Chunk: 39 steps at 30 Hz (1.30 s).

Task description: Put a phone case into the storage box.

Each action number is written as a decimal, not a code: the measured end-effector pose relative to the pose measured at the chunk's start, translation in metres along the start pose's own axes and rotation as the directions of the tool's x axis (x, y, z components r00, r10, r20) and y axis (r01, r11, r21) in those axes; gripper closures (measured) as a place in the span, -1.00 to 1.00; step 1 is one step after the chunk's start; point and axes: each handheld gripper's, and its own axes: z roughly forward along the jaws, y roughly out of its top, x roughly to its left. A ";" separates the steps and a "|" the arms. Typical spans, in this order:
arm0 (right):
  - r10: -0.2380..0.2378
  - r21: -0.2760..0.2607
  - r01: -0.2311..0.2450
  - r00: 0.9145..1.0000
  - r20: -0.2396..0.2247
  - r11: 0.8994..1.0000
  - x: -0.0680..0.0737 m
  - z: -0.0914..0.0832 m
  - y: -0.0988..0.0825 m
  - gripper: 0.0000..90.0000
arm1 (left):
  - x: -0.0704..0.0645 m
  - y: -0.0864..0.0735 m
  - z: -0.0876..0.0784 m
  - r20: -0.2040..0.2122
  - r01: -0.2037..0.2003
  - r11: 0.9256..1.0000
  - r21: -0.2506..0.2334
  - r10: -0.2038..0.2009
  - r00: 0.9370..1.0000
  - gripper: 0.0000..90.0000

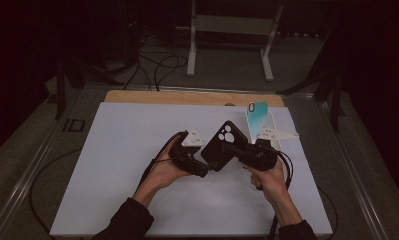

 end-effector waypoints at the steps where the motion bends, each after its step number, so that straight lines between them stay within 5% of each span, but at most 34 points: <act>1: -0.012 0.001 0.012 1.000 -0.018 1.000 0.002 0.000 0.000 0.91 | 0.000 0.000 0.000 0.012 -0.001 1.000 0.001 0.001 1.000 -0.66; 7: -0.033 -0.002 0.033 0.996 -0.086 0.999 0.005 0.001 0.001 0.91 | 0.000 -0.002 0.004 0.087 0.000 1.000 0.016 -0.002 0.996 -0.61; 22: -0.047 0.003 0.048 0.988 -0.145 0.999 0.001 0.002 -0.002 0.91 | 0.002 -0.007 0.003 0.158 -0.003 1.000 0.007 0.002 0.987 -0.33; 25: -0.067 0.006 0.068 0.991 -0.120 0.998 0.000 -0.001 0.000 0.89 | 0.002 -0.011 0.003 0.188 -0.017 1.000 0.004 0.016 0.982 0.04; 32: -0.098 0.042 0.102 0.992 -0.085 0.994 -0.001 -0.001 0.002 0.41 | 0.001 -0.018 0.009 0.220 -0.035 0.999 0.019 0.030 0.975 0.63; 39: -0.090 0.043 0.093 0.994 -0.063 0.995 -0.001 0.002 0.002 0.04 | -0.002 -0.017 0.009 0.210 -0.055 0.998 0.012 0.051 0.976 0.77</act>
